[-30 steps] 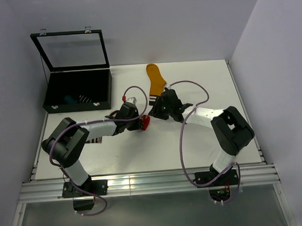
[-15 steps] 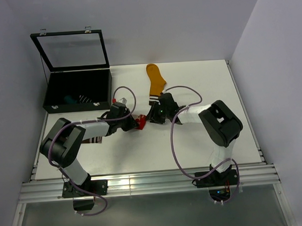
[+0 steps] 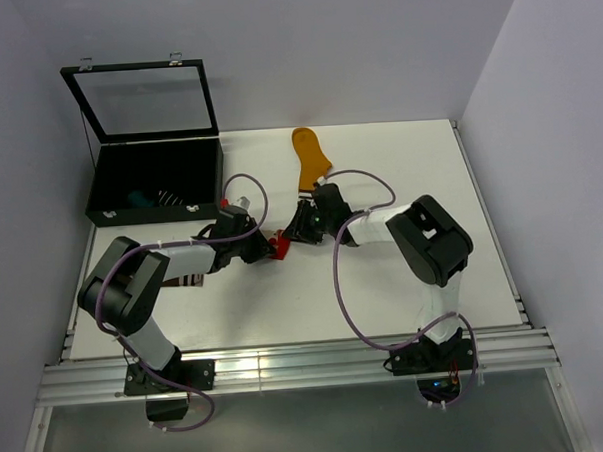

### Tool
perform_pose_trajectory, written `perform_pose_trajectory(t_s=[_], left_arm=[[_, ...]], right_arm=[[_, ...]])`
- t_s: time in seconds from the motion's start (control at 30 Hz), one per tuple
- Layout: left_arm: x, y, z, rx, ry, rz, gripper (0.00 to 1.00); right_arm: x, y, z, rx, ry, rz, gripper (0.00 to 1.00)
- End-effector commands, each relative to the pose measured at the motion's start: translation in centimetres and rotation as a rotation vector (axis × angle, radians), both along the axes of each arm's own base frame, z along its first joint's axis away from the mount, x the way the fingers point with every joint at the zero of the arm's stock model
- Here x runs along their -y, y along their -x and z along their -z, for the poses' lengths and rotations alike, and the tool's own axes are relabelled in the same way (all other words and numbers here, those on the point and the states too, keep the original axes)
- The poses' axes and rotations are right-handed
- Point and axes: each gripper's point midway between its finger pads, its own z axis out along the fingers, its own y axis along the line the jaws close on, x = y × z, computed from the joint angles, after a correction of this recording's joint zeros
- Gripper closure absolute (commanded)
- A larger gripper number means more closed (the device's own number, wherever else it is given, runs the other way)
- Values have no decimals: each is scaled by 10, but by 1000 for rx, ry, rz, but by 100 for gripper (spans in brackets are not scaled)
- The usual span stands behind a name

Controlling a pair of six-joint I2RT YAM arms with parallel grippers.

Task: Roll the socks
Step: Roll the sock at the center of the board.

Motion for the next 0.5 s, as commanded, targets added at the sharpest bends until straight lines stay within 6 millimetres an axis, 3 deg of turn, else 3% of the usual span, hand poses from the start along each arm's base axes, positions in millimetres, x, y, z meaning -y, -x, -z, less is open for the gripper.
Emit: perform_pose_trajectory(t_s=[0.0,0.17,0.33,0.47], left_arm=[[-6,9,7,-33,-13,-2,97],[-8,10,9,-41,-11,-7,97],[-8,10,10,-48,-7,-3,97],[-3,7,9,-45,-2,21,94]], right_arm=[[7,5,31,-55,83,1,59],[7,9,47,-75,118,-12,59],[8,10,54,-81,132,-13,72],[12,5,50,-69,153,9,100]])
